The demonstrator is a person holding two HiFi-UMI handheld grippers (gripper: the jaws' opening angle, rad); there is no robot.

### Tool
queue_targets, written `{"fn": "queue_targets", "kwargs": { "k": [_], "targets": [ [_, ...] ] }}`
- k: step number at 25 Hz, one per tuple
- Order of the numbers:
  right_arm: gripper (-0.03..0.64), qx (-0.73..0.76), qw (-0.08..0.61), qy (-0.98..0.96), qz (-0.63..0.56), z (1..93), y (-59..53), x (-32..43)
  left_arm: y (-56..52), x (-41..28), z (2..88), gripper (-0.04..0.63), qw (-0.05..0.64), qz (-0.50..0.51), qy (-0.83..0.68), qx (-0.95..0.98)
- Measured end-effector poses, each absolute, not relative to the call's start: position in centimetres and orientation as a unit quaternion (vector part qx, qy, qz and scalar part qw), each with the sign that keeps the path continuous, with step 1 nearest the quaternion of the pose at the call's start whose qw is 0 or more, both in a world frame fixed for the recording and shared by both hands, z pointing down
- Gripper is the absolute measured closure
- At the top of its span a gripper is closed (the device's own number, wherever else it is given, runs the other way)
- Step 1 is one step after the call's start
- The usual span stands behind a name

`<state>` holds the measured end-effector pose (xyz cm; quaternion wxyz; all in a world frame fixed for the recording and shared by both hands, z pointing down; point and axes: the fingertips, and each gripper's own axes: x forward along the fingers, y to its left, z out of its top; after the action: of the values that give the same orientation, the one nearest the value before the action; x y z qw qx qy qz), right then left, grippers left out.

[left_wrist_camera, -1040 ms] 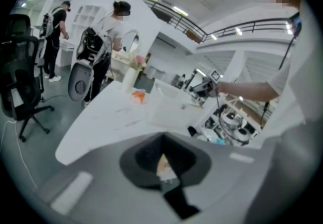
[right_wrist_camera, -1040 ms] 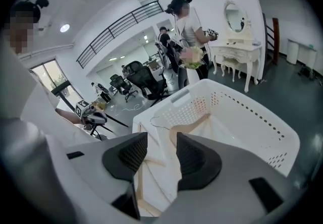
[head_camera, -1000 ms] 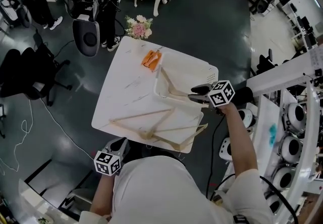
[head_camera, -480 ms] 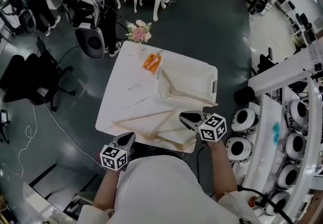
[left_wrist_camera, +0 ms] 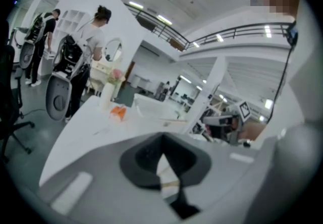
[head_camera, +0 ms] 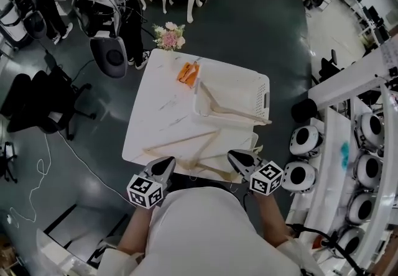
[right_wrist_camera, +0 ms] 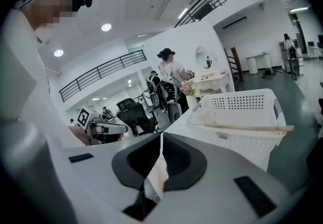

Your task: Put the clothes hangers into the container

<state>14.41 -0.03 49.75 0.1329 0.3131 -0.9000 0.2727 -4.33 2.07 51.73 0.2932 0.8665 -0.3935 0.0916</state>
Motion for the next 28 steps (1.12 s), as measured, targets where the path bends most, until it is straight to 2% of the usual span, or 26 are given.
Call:
{"fn": "queue_targets", "kwargs": {
  "k": [28],
  "targets": [
    [0.603, 0.351, 0.097, -0.878, 0.312, 51.9, 1.6, 15.2, 0.7, -2.9, 50.4, 0.594, 0.267, 0.091, -0.373, 0.884]
  ]
}}
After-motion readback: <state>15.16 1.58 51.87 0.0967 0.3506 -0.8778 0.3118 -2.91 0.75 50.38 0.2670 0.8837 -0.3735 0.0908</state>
